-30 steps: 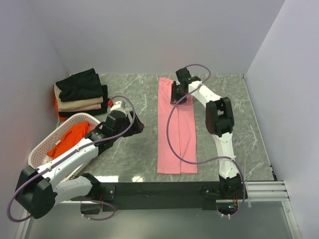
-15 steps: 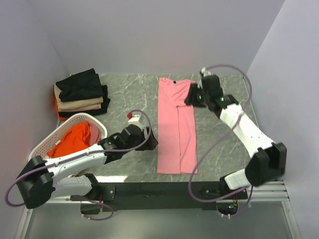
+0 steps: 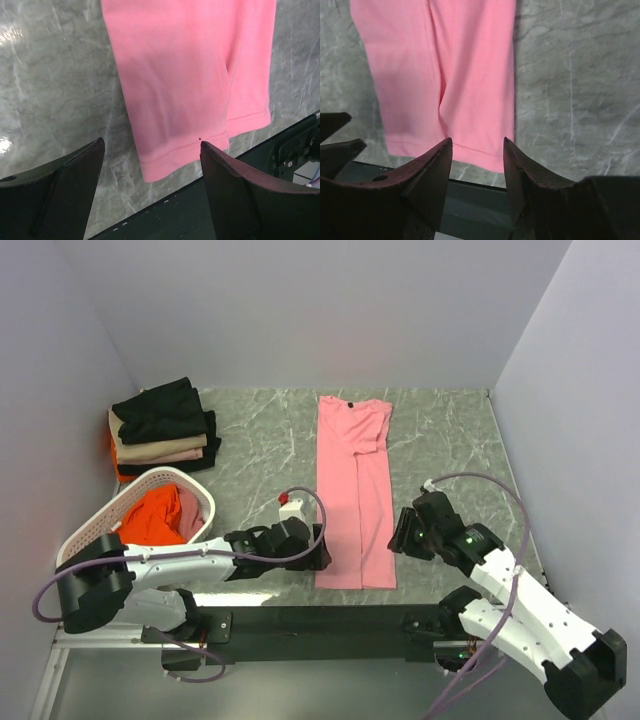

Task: Fold and stack the t-shirts
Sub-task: Fold the tshirt

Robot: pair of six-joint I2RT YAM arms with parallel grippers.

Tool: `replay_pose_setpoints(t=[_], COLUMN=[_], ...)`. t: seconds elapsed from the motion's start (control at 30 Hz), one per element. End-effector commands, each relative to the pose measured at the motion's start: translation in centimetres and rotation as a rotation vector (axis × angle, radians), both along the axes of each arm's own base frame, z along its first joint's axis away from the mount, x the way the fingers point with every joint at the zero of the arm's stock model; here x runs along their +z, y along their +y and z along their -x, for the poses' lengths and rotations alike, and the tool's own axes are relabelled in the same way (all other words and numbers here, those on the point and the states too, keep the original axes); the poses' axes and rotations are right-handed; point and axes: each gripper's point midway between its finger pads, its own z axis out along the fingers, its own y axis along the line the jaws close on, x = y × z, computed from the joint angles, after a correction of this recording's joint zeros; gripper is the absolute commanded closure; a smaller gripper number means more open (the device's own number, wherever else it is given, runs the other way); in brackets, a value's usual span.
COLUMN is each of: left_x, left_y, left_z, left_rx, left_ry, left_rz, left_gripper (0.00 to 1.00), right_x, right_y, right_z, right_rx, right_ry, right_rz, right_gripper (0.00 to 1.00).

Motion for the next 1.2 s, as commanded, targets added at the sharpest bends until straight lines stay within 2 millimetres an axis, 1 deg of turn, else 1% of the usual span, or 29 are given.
replay_pose_setpoints(t=[0.0,0.07,0.17,0.23,0.33,0.43,0.63,0.73,0.93,1.07,1.17], left_x=[-0.6,-1.0,-1.6,-2.1,-2.6,-3.0,-3.6,-3.8,-4.5,-5.2,-5.3], left_y=[-0.4,-0.5,-0.4,-0.2,-0.1,0.0,0.4,0.0,-0.5,-0.4,-0.5], left_z=[0.6,1.2,1.6,1.9,2.0,2.2,2.7,3.1,4.3,4.8,5.2], left_rx=[0.032,0.036,0.052,0.060,0.071,0.079,0.095,0.081,0.058,0.063,0.059], left_ry=[0.025,0.042,0.062,0.076,0.089,0.101,0.121,0.131,0.158,0.181,0.189], left_rz=[0.011,0.013,-0.003,-0.022,-0.031,-0.046,-0.076,-0.065,-0.085,-0.104,-0.105], left_gripper=[0.17,0.17,0.17,0.18,0.19,0.21,0.28,0.34,0.37,0.38,0.41], right_x=[-1.6,-2.3,-2.5,-3.1,-4.4,-5.0,-5.8,-6.0,-6.7,-7.1,-7.4], right_y=[-0.9,-1.0,-1.0,-1.2,-0.9,-0.5,0.0,0.4,0.5,0.2,0.1], right_z=[2.0,2.8,3.2,3.4,4.2,4.4,4.8,4.9,5.5,5.8,6.0], right_rx=[-0.063,-0.062,-0.069,-0.078,-0.076,-0.069,-0.059,-0.051,-0.050,-0.054,-0.059], right_ry=[0.074,0.099,0.110,0.122,0.163,0.171,0.189,0.194,0.215,0.221,0.233], right_rz=[0.018,0.025,0.041,0.057,0.060,0.058,0.071,0.071,0.093,0.107,0.111], right_gripper=[0.48,0.48,0.48,0.49,0.49,0.49,0.49,0.49,0.49,0.49,0.49])
